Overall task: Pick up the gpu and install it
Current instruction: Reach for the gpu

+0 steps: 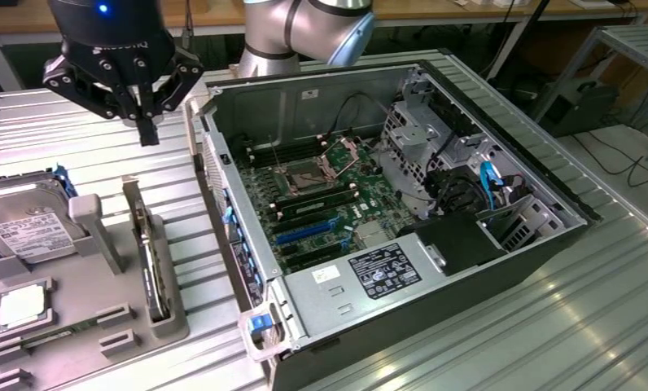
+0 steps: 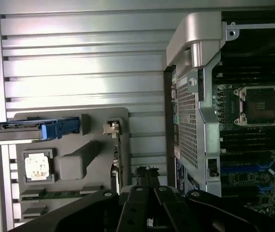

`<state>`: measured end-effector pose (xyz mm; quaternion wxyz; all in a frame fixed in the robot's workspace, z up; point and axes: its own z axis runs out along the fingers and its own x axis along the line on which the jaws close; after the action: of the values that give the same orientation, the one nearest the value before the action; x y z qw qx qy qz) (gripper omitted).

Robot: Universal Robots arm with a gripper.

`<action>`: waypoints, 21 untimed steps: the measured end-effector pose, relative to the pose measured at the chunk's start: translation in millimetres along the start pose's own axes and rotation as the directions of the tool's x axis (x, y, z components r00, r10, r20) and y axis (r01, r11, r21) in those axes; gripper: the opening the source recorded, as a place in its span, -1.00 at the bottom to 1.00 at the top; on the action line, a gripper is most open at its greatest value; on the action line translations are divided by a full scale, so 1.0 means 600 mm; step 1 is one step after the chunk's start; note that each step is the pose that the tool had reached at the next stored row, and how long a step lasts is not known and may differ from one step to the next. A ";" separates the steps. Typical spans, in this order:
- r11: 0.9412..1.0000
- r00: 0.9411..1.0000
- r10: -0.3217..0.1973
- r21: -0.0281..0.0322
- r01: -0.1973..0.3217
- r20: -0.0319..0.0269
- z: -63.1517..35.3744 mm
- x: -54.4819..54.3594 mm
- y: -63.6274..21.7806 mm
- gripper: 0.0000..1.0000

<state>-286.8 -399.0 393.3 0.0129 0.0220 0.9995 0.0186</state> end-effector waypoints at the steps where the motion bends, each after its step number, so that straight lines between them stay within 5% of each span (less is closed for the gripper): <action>1: 1.000 1.000 0.000 0.000 0.000 0.000 0.000 0.002 0.000 -0.80; 21: 1.000 1.000 -0.006 0.000 0.006 0.000 -0.002 0.051 -0.010 -0.80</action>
<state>-317.7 -403.9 393.3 0.0128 0.0188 0.9996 0.0186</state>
